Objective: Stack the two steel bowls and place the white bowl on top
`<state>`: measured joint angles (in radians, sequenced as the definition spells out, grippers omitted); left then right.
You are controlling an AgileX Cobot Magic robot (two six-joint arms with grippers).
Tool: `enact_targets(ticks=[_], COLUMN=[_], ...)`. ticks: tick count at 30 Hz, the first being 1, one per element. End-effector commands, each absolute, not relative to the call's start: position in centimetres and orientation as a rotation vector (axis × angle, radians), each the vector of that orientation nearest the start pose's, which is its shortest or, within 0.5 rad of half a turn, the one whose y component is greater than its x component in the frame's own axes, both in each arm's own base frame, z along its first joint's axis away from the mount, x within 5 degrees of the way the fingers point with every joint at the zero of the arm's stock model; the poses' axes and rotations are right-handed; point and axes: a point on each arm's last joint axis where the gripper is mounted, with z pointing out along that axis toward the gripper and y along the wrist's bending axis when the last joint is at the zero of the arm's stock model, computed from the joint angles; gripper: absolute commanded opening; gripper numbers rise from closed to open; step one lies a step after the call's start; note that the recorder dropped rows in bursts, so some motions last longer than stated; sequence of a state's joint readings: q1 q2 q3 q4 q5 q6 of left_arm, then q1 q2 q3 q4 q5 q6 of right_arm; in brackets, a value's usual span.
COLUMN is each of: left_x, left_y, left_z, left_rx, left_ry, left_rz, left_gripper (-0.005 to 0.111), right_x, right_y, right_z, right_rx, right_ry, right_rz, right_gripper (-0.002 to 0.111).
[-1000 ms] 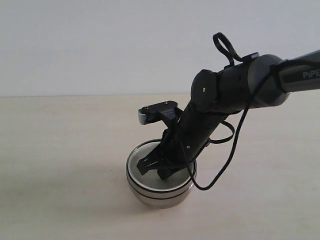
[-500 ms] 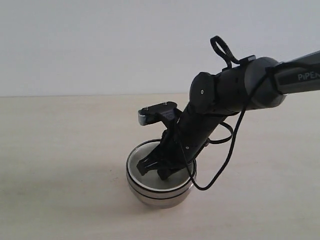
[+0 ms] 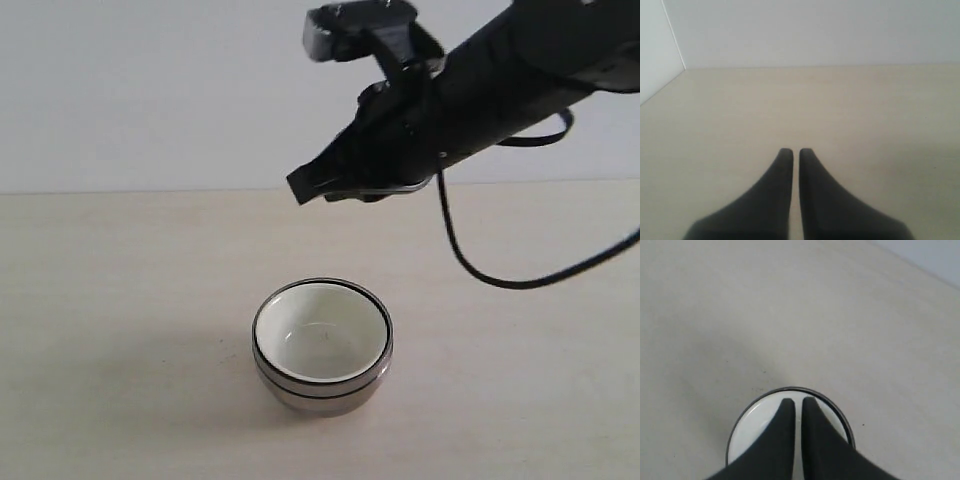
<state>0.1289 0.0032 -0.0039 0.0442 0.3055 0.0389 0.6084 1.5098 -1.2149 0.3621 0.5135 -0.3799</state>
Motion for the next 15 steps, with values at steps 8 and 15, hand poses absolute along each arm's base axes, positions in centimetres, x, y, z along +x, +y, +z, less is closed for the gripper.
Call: enact_targets(ticks=[8, 15], left_x=[5.4, 5.4], left_y=[0.8, 0.8], left_z=[18.6, 18.6], left_rx=[-0.052, -0.052], left_ry=[1.786, 1.786], left_rz=[0.167, 0.167], left_gripper=[0.004, 0.004], right_x=[17.3, 10.5], right_y=[12.9, 7.6], right_z=[31.4, 30.2], right_rx=[-0.667, -0.47], right_ry=[1.891, 1.672], right_rz=[0.448, 0.532], right_gripper=[0.0, 0.0])
